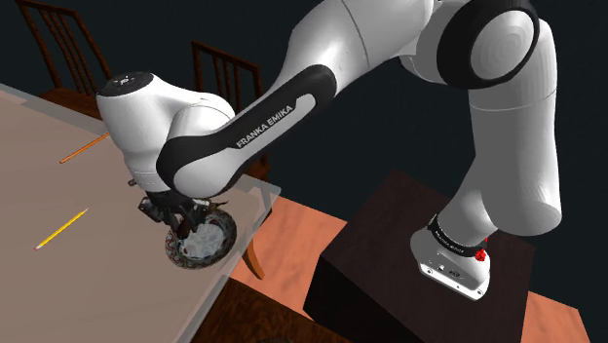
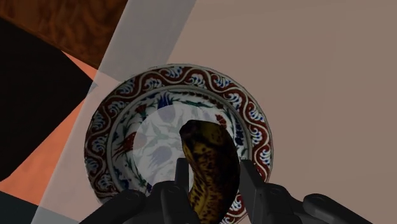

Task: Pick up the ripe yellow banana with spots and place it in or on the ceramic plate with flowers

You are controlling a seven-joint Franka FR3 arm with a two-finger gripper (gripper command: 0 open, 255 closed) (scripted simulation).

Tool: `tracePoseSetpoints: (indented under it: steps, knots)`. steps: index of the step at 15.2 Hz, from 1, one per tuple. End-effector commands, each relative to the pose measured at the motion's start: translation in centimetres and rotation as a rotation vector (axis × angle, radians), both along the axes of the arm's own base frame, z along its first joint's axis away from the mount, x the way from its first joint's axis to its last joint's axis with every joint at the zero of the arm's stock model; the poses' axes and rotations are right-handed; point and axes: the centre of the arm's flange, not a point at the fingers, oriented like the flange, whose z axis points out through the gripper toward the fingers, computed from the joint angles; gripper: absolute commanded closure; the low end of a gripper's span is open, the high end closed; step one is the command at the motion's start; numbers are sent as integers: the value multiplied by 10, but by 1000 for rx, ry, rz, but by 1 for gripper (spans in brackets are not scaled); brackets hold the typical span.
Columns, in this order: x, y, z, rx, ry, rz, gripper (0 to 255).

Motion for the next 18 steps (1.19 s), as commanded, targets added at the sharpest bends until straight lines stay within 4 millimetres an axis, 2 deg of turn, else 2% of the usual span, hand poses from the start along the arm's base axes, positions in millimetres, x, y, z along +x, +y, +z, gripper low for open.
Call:
tracePoseSetpoints:
  steps: [1,6,14,15,18]
  knots:
    - [0,1,-11,0,0,0,255]
    - [0,1,-38,0,0,0,255]
    - [0,1,-38,0,0,0,255]
    - [0,1,-38,0,0,0,0]
    - [0,1,-38,0,0,0,0]
